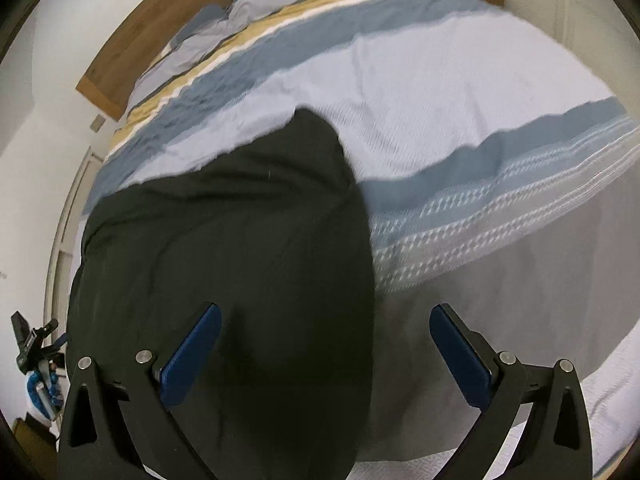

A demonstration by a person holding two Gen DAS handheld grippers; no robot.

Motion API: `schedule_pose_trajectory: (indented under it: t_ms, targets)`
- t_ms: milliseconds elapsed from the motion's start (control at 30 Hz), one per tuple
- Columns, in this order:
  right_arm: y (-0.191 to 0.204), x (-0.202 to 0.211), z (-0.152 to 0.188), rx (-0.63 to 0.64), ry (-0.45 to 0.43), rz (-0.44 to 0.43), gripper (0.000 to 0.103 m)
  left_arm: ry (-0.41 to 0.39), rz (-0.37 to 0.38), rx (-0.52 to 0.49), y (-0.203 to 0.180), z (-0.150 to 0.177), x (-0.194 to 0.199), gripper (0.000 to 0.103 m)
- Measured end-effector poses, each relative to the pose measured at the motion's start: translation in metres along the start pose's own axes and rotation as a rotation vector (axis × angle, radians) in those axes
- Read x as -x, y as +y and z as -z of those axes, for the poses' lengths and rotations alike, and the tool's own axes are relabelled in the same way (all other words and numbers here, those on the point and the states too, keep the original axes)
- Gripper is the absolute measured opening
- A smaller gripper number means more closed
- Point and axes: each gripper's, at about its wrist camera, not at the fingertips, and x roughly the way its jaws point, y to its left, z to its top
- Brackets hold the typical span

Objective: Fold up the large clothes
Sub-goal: 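Grasp the folded coat edge with both grippers and lift it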

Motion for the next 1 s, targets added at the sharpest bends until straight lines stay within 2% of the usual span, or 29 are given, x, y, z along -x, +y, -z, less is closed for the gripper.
schedule_pose_trajectory:
  t_ms: [133,267,367,500,633,800,1000]
  targets:
    - [-0.003,-0.029,0.011,0.022,0.065,-0.067,0.102,0.041,0.057,0.048,0.02,0.013,-0.018,0.1]
    - [-0.005,-0.046,0.022,0.01,0.11,-0.166,0.102,0.094,0.113,0.017,0.019,0.024,-0.034,0.1]
    - [-0.005,-0.048,0.026,0.039,0.112,-0.154,0.102,0.092,0.109,0.028,0.02,0.019,-0.039,0.1]
    - [-0.001,-0.048,0.01,0.065,0.088,-0.139,0.102,0.076,0.129,0.032,0.012,-0.002,-0.049,0.1]
    - [0.003,-0.068,-0.009,0.083,0.115,-0.152,0.102,0.117,0.152,0.014,0.004,-0.013,-0.076,0.1]
    - [-0.001,-0.102,-0.026,0.059,0.16,-0.233,0.102,0.159,0.215,0.034,0.008,-0.018,-0.112,0.101]
    - [0.002,-0.136,-0.027,0.049,0.2,-0.318,0.102,0.217,0.251,0.055,0.013,-0.017,-0.142,0.103]
